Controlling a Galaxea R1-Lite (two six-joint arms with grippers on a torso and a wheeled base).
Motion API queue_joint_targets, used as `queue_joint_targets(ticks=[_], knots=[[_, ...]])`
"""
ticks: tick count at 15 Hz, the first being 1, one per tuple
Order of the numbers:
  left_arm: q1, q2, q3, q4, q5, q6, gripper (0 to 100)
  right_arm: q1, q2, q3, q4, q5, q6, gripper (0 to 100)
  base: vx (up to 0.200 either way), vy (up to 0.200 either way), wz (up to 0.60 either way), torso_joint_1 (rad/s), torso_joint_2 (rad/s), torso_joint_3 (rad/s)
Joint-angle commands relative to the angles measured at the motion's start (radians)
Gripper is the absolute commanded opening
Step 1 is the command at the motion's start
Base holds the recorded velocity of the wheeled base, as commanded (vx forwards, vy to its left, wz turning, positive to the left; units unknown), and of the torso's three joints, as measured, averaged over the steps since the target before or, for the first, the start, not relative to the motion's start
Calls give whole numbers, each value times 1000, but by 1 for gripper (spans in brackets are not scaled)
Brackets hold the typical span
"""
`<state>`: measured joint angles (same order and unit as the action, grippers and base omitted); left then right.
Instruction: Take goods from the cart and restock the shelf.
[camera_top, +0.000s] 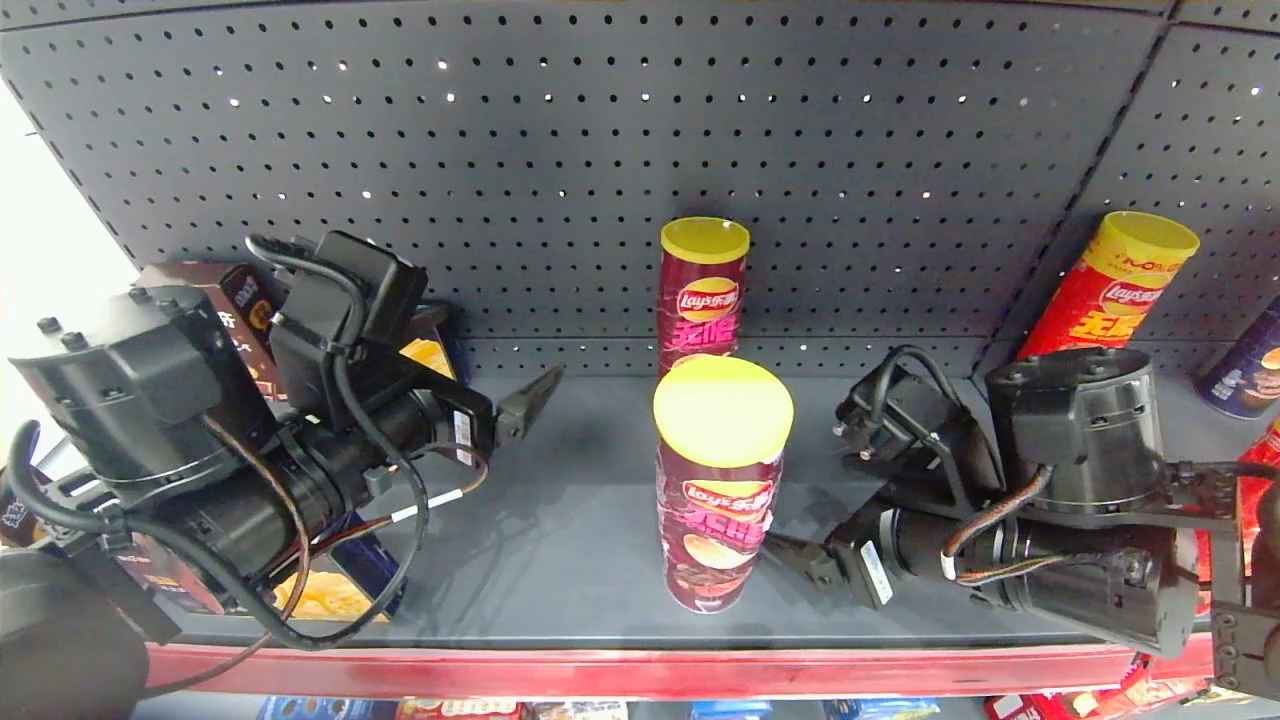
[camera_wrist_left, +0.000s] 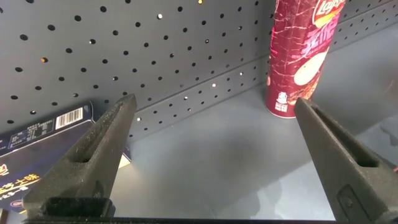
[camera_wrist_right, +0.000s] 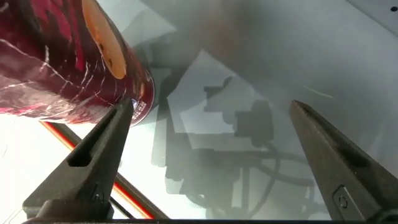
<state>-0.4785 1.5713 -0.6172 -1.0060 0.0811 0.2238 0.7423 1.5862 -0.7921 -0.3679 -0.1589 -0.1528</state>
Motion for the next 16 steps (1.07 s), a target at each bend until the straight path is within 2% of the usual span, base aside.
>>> queue_joint_targets(ticks=[1, 3, 5, 7, 10, 12, 14, 16], knots=[[0, 0, 4, 0, 0, 0, 100, 0, -6, 2, 0, -1, 1, 100, 0, 0, 0, 0, 0, 0], [0, -2, 5, 0, 0, 0, 100, -3, -11, 4, -2, -1, -1, 100, 0, 0, 0, 0, 0, 0], [-2, -36, 36, 1, 0, -1, 100, -61, -104, 4, -19, -1, 1, 100, 0, 0, 0, 0, 0, 0], [0, -122, 57, 9, 2, -1, 100, -93, -221, 7, -20, 1, 9, 100, 0, 0, 0, 0, 0, 0], [-8, -280, 108, 10, 0, -6, 100, -100, -422, 88, -25, -1, 24, 100, 0, 0, 0, 0, 0, 0], [-8, -425, 179, 27, -1, -3, 100, -81, -601, 198, -28, 1, 12, 100, 0, 0, 0, 0, 0, 0], [-49, -603, 312, 36, -24, -1, 100, -44, -789, 333, -26, 4, 7, 100, 0, 0, 0, 0, 0, 0], [-55, -721, 384, 61, -24, 2, 100, -43, -899, 413, -19, 12, 7, 100, 0, 0, 0, 0, 0, 0]])
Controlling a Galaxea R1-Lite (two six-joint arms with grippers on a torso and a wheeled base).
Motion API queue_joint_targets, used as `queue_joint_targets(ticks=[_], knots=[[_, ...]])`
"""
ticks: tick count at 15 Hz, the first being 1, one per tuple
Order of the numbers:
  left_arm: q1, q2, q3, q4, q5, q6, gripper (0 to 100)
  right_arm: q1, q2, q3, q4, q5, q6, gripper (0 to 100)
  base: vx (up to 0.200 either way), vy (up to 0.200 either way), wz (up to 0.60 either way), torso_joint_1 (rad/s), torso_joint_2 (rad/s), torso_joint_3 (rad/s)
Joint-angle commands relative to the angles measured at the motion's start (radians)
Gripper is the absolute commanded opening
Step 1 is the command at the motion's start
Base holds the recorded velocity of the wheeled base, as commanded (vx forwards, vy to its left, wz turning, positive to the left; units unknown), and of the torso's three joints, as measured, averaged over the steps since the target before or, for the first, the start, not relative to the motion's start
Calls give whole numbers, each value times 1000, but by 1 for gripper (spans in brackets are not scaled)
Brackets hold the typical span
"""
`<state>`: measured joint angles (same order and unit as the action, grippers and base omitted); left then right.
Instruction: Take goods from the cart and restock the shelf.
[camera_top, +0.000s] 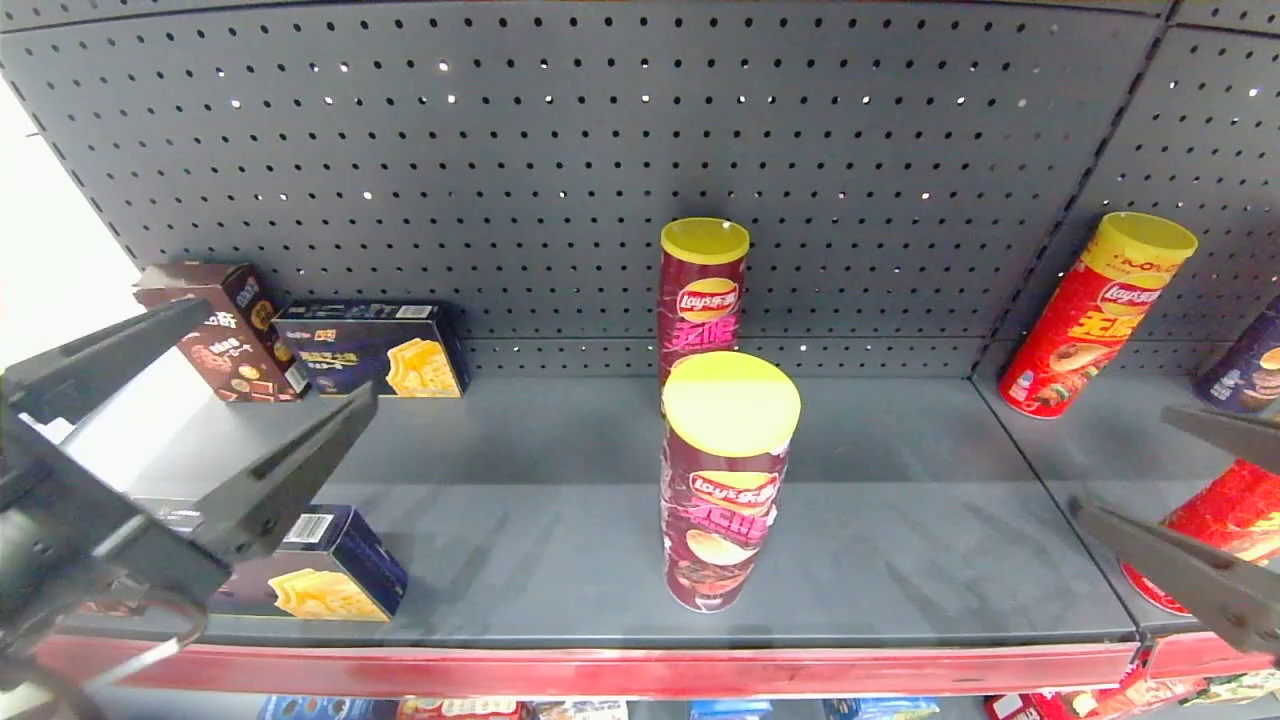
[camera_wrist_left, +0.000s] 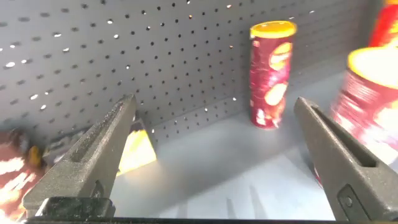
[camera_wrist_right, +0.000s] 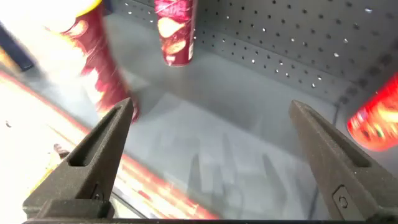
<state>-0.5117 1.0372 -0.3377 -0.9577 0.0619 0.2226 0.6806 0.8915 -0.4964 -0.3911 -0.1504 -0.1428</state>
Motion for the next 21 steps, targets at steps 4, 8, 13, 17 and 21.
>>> queue_joint_targets(ticks=[4, 8, 13, 17, 21], knots=[[-27, -605, 101, 516, -47, 27, 100, 19, -447, 297, 61, 32, 2, 100, 0, 0, 0, 0, 0, 0], [-8, -942, 78, 913, -59, 37, 100, 17, -622, 323, 267, 38, 8, 100, 0, 0, 0, 0, 0, 0], [-8, -1037, 172, 1110, -56, 31, 100, 7, -855, 469, 385, 34, 11, 100, 0, 0, 0, 0, 0, 0], [-1, -1037, 286, 1033, -50, 27, 100, -64, -821, 466, 397, 31, 74, 100, 0, 0, 0, 0, 0, 0], [266, -942, 286, 1033, -33, -54, 100, -245, -625, 466, 399, 31, 92, 100, 0, 0, 0, 0, 0, 0]])
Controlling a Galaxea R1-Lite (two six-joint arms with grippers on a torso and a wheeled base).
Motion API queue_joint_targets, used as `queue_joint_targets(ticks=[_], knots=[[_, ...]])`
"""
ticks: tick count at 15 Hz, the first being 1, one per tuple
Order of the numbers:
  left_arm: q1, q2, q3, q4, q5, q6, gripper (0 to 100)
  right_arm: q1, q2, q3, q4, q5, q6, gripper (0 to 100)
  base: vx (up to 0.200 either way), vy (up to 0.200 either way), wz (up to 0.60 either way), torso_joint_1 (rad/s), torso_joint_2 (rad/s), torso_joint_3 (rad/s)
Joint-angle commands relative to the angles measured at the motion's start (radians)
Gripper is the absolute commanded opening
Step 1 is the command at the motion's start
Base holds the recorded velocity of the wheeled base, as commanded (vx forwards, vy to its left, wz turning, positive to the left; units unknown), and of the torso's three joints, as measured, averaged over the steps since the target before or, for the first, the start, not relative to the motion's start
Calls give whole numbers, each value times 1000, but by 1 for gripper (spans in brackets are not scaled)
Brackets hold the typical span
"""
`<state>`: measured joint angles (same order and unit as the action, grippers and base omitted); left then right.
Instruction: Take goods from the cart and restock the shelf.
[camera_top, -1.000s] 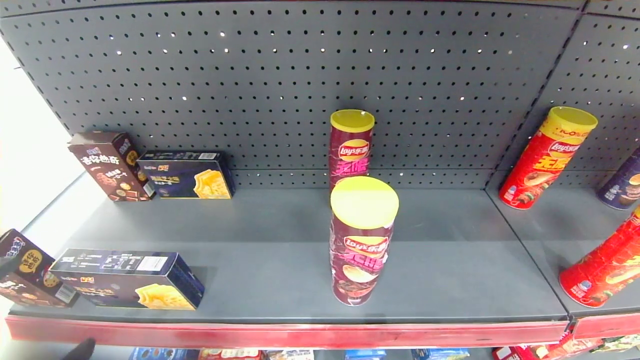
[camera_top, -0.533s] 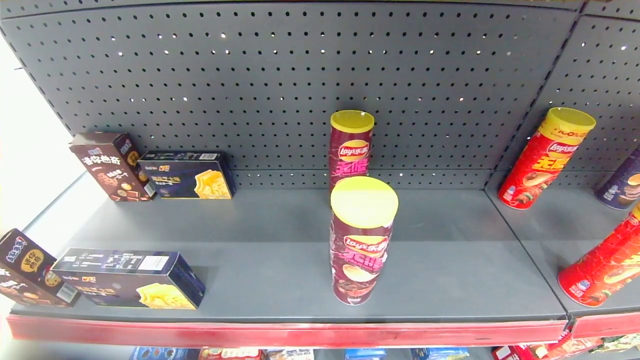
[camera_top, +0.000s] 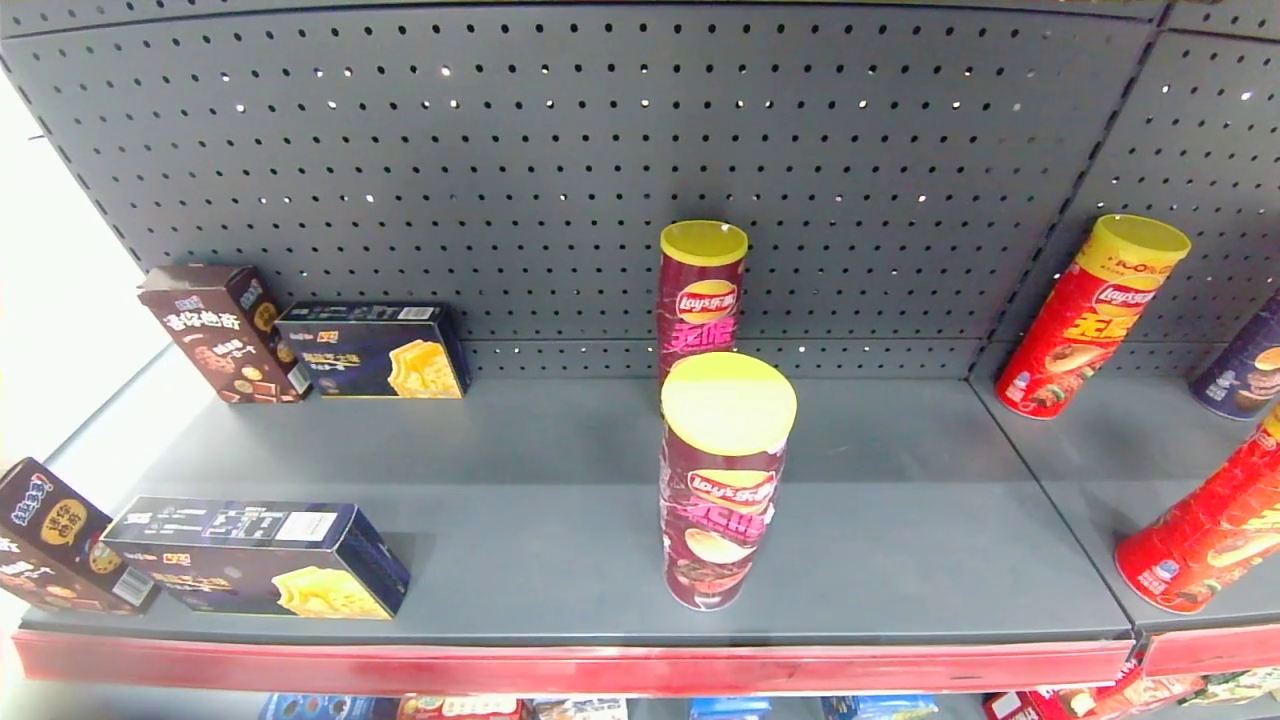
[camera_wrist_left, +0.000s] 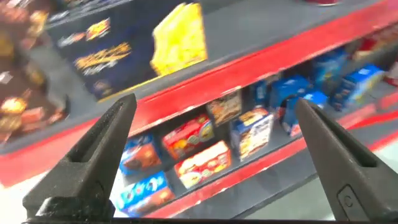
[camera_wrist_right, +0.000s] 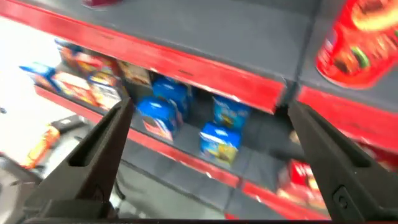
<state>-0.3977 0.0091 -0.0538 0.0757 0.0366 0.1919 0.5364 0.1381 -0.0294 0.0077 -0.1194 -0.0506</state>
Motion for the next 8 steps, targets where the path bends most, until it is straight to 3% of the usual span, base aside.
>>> queue_joint_targets(ticks=[1, 3, 4, 5, 7, 8], knots=[[192, 117, 2, -1, -7, -23, 100, -161, 152, -1, 0, 0, 0, 100, 0, 0, 0, 0, 0, 0], [263, 106, 3, -4, -6, -25, 100, -263, 120, -1, 0, -20, 0, 100, 0, 0, 0, 0, 0, 0], [269, 103, 3, -5, -3, -26, 100, -277, 109, -1, -2, -22, 0, 100, 0, 0, 0, 0, 0, 0], [267, 95, 9, -19, 82, -31, 100, -377, 8, -1, 0, -22, 3, 100, 0, 0, 0, 0, 0, 0], [267, 95, 31, -76, 180, -29, 100, -404, -26, 5, -8, -28, 45, 100, 0, 0, 0, 0, 0, 0], [273, 98, 31, -76, 194, -28, 100, -404, -26, 3, -6, -28, 45, 100, 0, 0, 0, 0, 0, 0]])
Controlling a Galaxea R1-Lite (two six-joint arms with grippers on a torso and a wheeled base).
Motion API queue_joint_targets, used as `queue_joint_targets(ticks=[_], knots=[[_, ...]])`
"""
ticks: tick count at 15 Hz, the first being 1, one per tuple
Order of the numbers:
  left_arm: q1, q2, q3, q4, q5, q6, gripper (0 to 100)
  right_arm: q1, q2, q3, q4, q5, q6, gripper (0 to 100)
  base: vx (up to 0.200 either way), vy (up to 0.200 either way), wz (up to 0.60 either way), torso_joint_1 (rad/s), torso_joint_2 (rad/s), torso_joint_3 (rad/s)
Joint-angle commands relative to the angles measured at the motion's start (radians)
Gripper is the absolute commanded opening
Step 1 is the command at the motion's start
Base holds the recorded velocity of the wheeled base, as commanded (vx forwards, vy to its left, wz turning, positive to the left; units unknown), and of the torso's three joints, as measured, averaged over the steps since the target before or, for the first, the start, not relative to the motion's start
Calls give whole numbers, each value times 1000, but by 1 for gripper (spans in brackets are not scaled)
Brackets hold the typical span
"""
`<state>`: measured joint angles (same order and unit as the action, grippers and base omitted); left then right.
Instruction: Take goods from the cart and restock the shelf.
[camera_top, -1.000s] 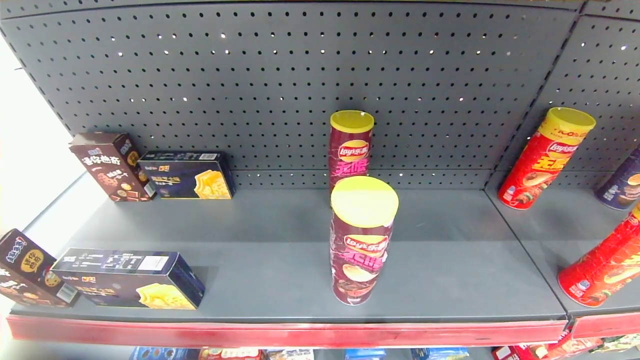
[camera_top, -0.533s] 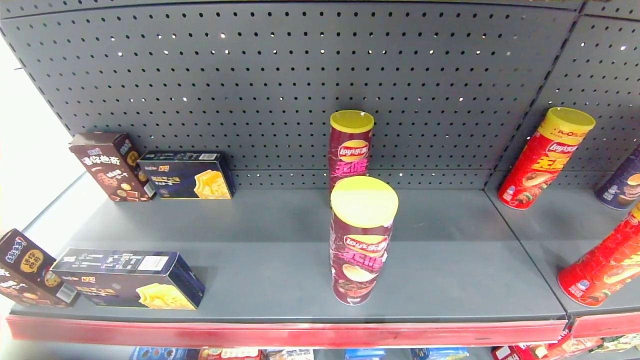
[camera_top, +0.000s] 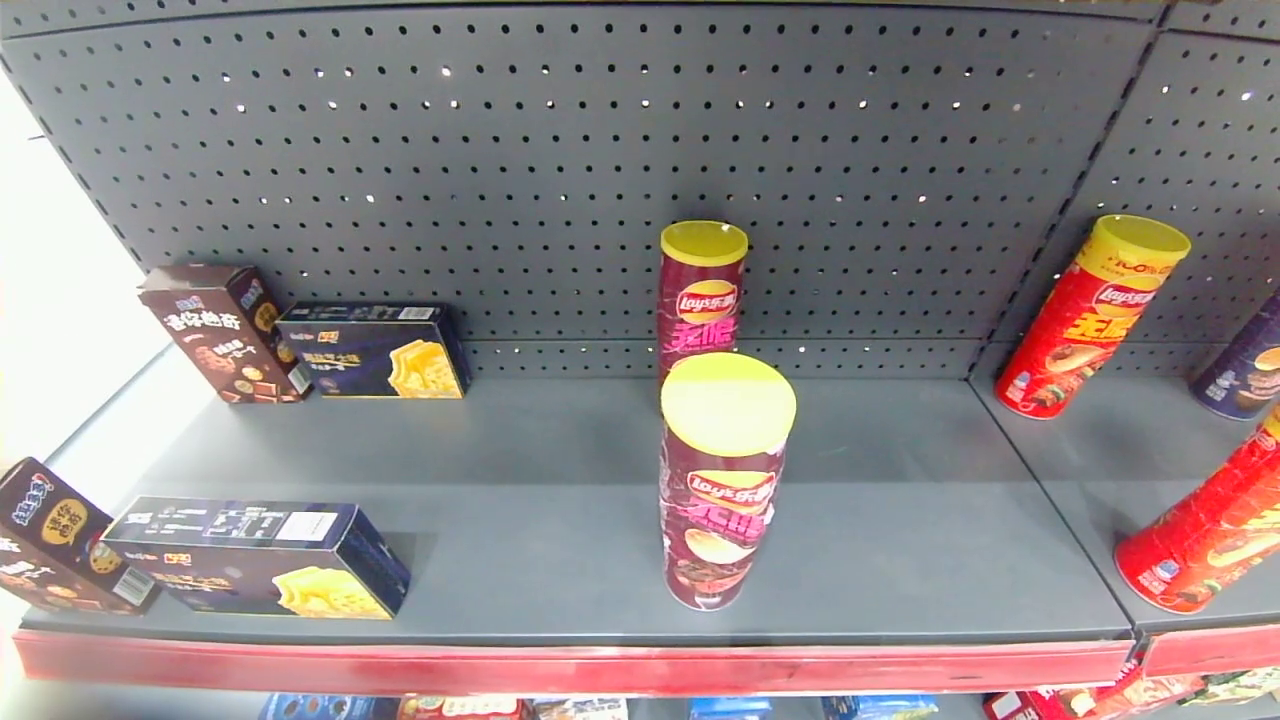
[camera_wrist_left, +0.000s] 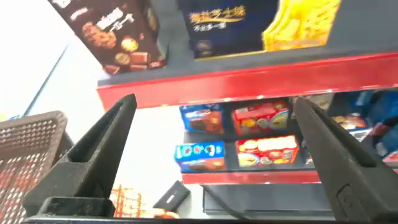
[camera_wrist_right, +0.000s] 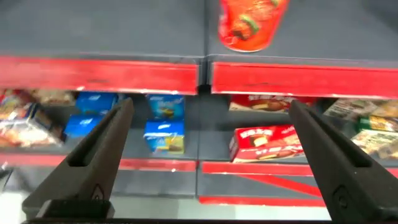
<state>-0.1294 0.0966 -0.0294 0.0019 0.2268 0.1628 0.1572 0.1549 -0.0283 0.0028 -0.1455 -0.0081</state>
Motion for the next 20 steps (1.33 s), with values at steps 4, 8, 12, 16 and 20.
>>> queue_joint_targets(ticks=[4, 8, 12, 16, 20], knots=[[149, 37, 5, 1, 3, -2, 100, -35, -23, -1, 5, 3, 5, 100, 0, 0, 0, 0, 0, 0], [128, -97, 8, -7, -3, -45, 100, -36, -41, 27, -60, -68, 40, 100, 0, 0, 0, 0, 0, 0], [128, -97, 9, -13, -43, -167, 100, 64, -11, 24, 11, 159, 14, 100, 0, 0, 0, 0, 0, 0], [128, -97, 8, -8, -118, -134, 100, -203, 17, 25, 6, 135, 16, 100, 0, 0, 0, 0, 0, 0], [128, -97, 8, -7, -126, -134, 100, -160, -52, 27, 0, 164, 17, 100, 0, 0, 0, 0, 0, 0]])
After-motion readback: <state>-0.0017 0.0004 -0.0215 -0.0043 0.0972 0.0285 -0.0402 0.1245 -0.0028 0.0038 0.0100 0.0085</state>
